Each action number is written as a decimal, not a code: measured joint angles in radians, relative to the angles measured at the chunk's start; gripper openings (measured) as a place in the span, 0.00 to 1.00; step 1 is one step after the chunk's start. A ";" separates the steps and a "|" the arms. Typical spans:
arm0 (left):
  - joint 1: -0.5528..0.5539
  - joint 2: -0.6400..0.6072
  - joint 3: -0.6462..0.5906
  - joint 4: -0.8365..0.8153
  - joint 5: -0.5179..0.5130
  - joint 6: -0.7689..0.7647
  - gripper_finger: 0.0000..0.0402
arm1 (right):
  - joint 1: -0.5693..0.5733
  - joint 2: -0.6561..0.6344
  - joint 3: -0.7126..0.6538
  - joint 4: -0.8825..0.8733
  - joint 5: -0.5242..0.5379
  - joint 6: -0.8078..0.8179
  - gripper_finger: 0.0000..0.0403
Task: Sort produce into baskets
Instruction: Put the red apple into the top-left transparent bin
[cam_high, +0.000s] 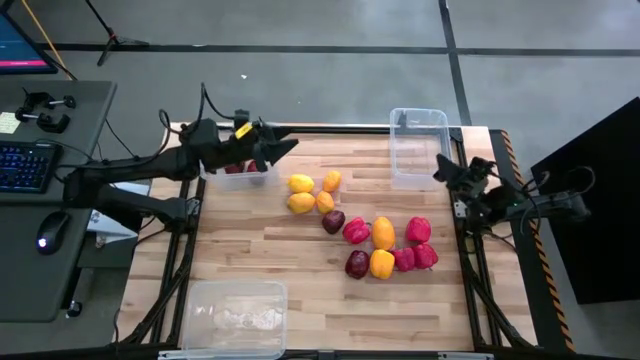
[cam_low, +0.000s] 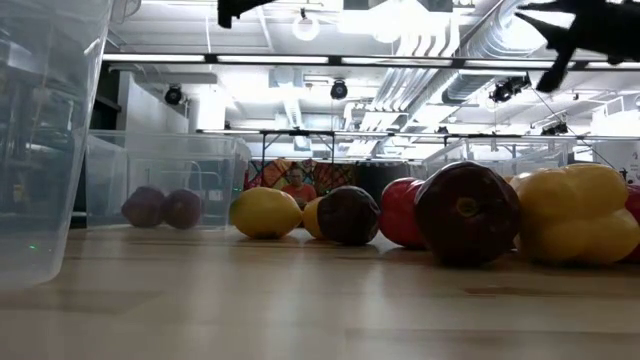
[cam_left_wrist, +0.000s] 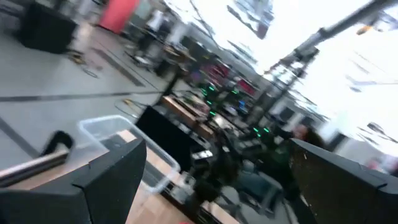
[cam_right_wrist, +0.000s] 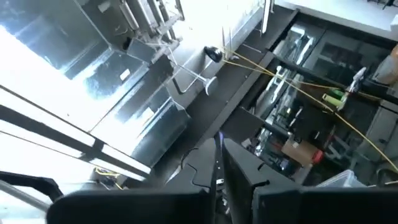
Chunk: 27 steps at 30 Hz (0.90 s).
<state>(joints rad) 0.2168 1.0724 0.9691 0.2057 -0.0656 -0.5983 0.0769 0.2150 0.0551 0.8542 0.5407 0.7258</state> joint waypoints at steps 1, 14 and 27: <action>0.006 -0.006 0.000 0.002 0.035 0.002 0.93 | 0.000 0.056 0.033 -0.004 -0.008 -0.001 0.04; 0.046 -0.227 0.002 -0.093 0.290 0.085 0.93 | 0.000 0.962 0.700 -0.398 -0.173 -0.232 0.04; 0.036 -0.452 0.002 -0.321 0.300 0.104 0.93 | -0.072 1.401 1.305 -1.340 -0.419 0.001 0.14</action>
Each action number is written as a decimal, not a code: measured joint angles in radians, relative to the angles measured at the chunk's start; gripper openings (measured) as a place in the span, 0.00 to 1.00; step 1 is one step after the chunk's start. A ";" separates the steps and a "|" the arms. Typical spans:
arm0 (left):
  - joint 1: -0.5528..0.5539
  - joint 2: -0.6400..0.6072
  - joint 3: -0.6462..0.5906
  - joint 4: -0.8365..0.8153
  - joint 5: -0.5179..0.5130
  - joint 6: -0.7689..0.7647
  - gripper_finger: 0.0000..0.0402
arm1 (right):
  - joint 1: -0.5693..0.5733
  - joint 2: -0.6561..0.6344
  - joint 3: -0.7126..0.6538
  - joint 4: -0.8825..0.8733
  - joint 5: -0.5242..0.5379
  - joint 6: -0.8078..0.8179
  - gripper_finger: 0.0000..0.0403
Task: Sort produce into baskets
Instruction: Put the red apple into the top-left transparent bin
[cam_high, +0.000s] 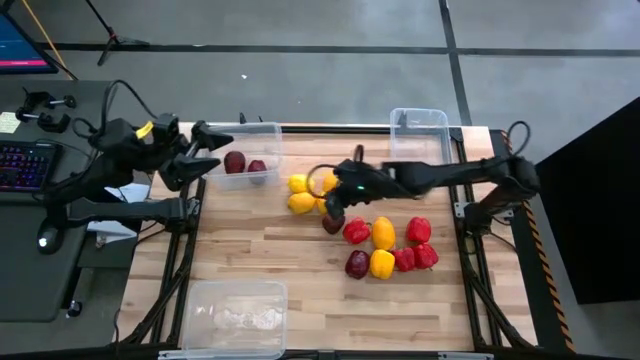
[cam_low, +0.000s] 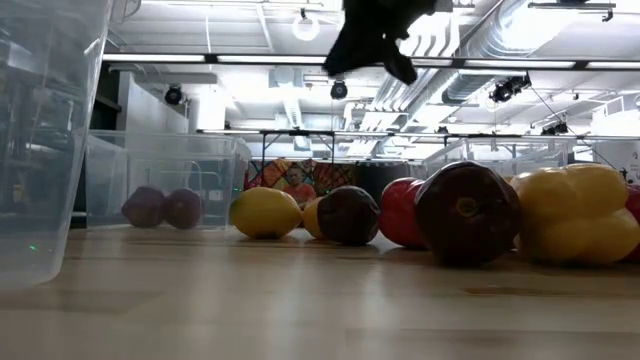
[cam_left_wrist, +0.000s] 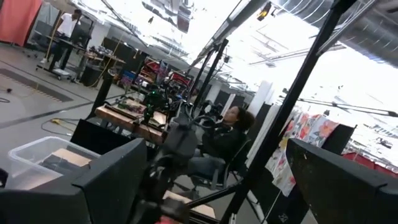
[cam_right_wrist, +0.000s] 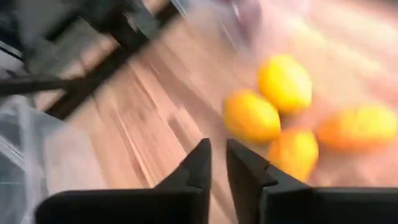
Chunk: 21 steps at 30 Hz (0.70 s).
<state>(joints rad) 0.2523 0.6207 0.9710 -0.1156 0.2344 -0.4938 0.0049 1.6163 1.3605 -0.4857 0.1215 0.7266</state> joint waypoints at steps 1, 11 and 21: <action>0.000 -0.003 0.000 -0.003 0.000 0.001 0.93 | -0.007 0.028 0.036 -0.048 -0.037 0.026 0.19; 0.000 -0.002 0.000 -0.002 0.000 -0.017 0.93 | -0.072 0.246 0.258 -0.470 -0.183 0.140 0.83; 0.000 0.001 0.000 0.001 -0.002 -0.037 0.93 | -0.076 0.334 0.172 -0.444 -0.178 0.590 0.97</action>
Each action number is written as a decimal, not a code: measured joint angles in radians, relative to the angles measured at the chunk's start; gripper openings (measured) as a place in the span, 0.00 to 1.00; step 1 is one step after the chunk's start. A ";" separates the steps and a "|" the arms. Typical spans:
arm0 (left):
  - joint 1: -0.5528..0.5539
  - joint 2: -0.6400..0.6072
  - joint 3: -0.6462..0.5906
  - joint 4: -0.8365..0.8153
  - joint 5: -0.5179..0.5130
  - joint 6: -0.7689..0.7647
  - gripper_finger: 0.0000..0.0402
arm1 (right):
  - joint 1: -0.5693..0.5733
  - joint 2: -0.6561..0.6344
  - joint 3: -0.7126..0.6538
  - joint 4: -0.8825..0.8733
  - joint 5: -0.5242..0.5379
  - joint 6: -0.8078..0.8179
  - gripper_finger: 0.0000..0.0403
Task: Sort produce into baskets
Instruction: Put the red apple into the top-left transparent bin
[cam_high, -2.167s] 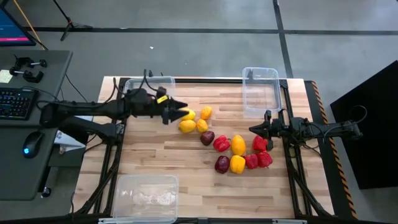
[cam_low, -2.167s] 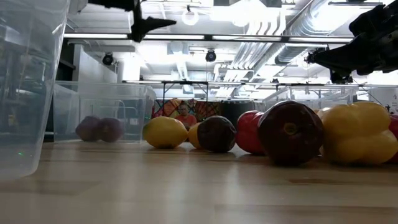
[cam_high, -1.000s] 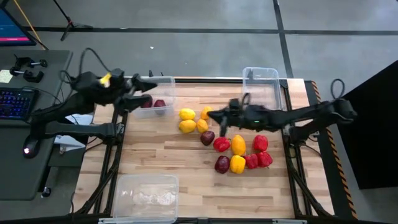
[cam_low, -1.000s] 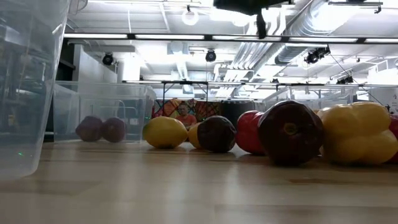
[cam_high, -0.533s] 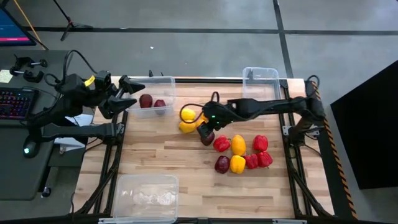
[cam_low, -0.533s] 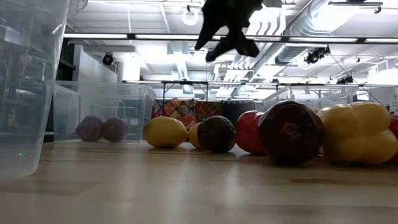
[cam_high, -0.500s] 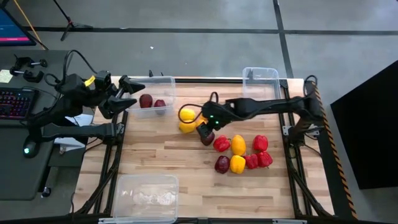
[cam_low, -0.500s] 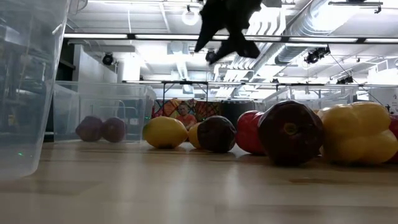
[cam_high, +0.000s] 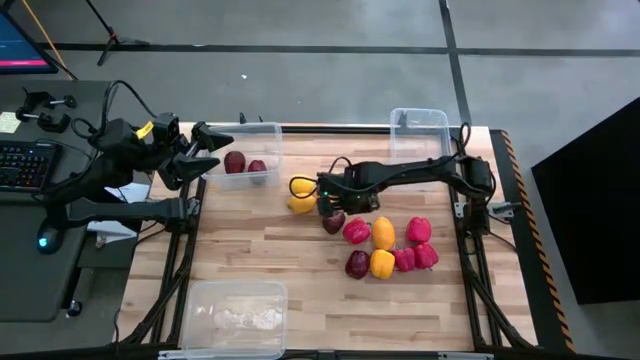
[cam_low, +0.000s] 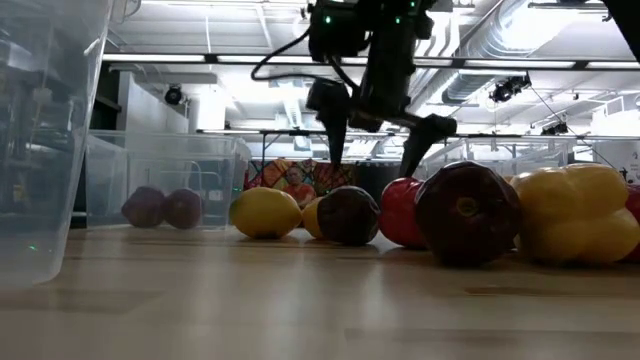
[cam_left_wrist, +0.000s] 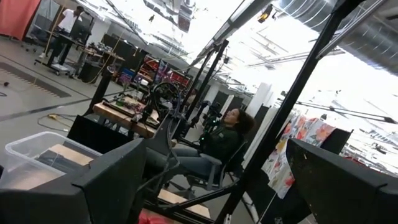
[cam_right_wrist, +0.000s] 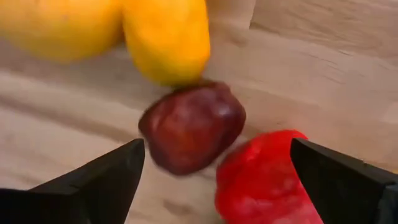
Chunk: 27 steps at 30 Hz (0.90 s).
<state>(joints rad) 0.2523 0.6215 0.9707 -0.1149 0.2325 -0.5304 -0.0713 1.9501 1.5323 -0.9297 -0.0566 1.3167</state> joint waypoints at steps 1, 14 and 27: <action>0.000 0.001 0.000 0.000 0.000 0.000 0.93 | 0.002 0.001 -0.010 0.018 0.010 0.036 0.97; 0.000 0.011 0.000 -0.006 0.000 0.000 0.93 | 0.017 0.025 -0.041 0.122 0.027 0.206 0.97; 0.001 0.010 0.000 -0.048 -0.012 0.001 0.93 | 0.039 0.085 -0.042 0.107 0.071 0.202 0.88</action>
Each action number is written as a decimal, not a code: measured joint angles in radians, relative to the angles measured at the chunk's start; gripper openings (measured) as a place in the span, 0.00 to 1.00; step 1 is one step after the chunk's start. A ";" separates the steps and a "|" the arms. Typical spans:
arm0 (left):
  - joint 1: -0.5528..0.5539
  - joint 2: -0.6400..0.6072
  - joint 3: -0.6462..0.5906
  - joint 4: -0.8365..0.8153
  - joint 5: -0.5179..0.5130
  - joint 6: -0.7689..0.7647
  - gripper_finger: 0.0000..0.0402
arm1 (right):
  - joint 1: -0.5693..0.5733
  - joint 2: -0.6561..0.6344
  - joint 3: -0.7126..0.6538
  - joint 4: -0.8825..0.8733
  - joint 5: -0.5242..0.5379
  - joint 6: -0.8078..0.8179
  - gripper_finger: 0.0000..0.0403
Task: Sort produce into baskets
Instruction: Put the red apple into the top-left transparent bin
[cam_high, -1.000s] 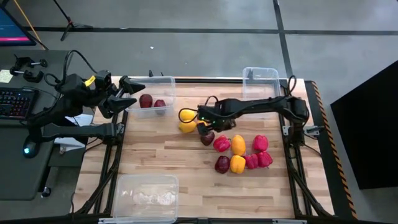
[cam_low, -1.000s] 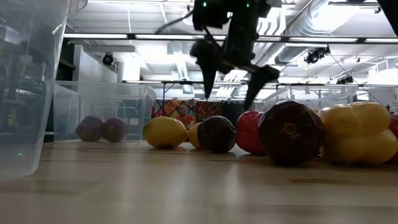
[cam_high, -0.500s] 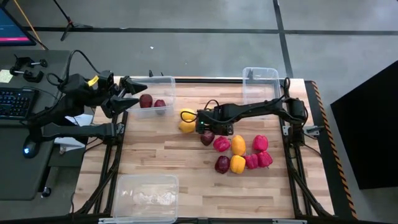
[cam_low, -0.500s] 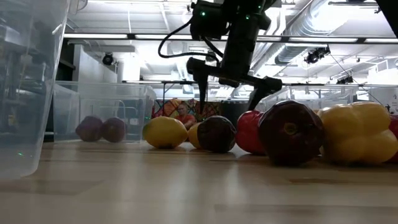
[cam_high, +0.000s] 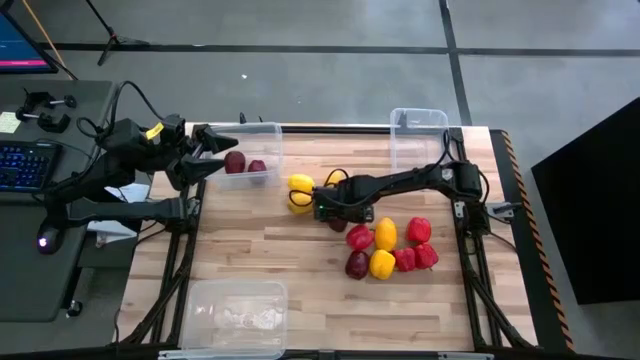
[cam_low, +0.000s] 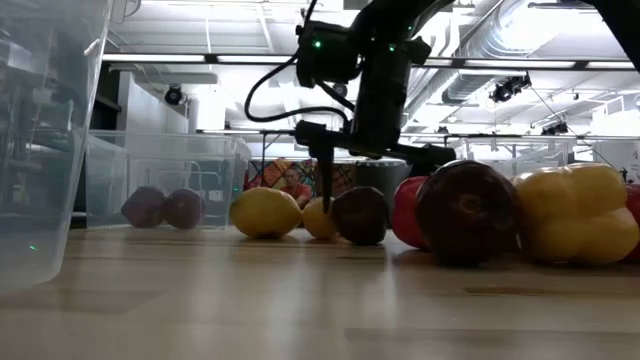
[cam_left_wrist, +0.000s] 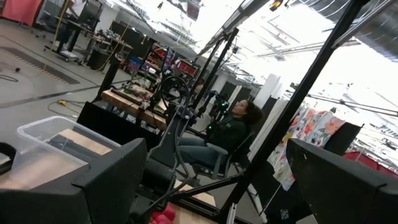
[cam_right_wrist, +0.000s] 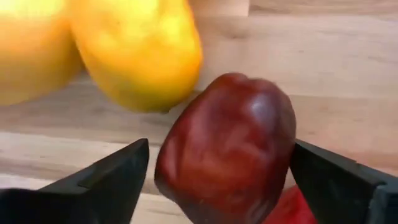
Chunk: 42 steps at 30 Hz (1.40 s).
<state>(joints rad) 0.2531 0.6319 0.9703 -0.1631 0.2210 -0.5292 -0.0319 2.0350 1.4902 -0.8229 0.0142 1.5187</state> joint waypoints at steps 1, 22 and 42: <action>0.000 0.000 0.000 0.000 -0.003 0.000 0.93 | -0.003 0.000 0.000 -0.009 0.000 -0.002 0.85; 0.000 -0.096 0.000 0.170 -0.033 0.116 0.93 | -0.052 -0.230 0.129 0.365 0.274 -0.530 0.59; 0.000 -0.094 -0.001 0.192 -0.142 0.060 0.93 | -0.202 0.059 0.126 1.114 0.134 -0.424 0.60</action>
<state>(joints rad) 0.2531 0.5384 0.9695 0.0292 0.0788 -0.4693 -0.2344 2.0942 1.6161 0.2906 0.1484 1.0946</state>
